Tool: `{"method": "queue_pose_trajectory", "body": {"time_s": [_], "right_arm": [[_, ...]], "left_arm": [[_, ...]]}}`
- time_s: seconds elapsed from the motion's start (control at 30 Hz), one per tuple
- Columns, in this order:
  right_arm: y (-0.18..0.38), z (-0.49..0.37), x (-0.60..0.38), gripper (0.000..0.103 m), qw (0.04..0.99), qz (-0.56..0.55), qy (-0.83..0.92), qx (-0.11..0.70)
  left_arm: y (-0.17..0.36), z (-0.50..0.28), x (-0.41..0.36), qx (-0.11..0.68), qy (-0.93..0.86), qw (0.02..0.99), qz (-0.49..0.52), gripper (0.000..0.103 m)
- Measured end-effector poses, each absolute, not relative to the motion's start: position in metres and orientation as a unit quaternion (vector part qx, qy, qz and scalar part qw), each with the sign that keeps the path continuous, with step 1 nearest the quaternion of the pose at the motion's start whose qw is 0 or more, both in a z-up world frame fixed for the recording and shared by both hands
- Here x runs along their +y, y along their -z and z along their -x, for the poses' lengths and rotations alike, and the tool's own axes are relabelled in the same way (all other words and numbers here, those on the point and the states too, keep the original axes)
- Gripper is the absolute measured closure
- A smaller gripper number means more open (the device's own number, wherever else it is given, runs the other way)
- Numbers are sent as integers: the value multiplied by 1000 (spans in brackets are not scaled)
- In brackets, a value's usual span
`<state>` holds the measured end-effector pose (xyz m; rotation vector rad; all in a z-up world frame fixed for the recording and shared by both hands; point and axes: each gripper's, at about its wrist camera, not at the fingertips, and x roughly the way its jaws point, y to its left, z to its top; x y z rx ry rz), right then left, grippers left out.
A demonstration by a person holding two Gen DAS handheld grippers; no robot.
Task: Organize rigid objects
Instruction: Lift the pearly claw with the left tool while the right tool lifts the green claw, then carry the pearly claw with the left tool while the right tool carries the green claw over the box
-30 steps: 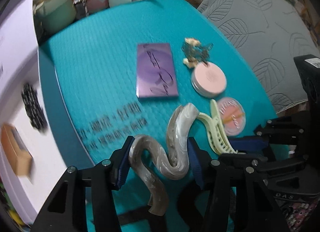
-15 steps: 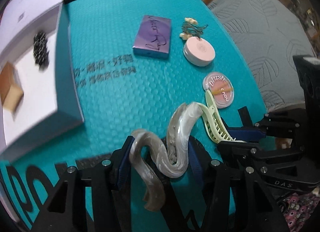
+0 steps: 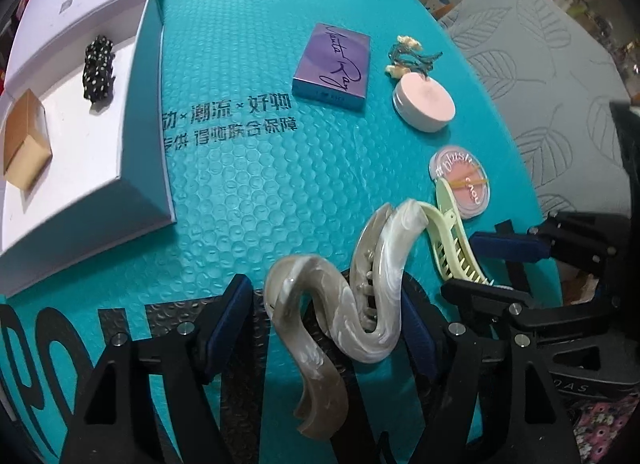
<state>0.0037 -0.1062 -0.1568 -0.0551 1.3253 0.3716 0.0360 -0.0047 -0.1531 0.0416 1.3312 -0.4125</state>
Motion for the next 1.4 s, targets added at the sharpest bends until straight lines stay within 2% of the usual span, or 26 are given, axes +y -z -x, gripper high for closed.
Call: {"method": "queue_pose_trajectory", "body": {"time_s": [0.07, 0.1, 0.13, 0.67, 1.4], "right_arm": [[158, -4, -105, 72, 774, 30, -165, 610], [159, -4, -101, 81, 775, 32, -164, 610], [159, -4, -99, 81, 775, 34, -163, 609], [134, 8, -112, 81, 780, -6, -175, 601], [77, 37, -83, 81, 813, 44, -229, 534]], "left_arm": [[152, -36, -13, 613, 183, 768, -34, 33], [153, -35, -17, 613, 179, 768, -47, 37], [152, -35, -24, 613, 175, 768, -63, 42], [122, -33, -10, 612, 172, 772, -32, 42], [54, 3, 26, 554, 134, 822, -10, 42]]}}
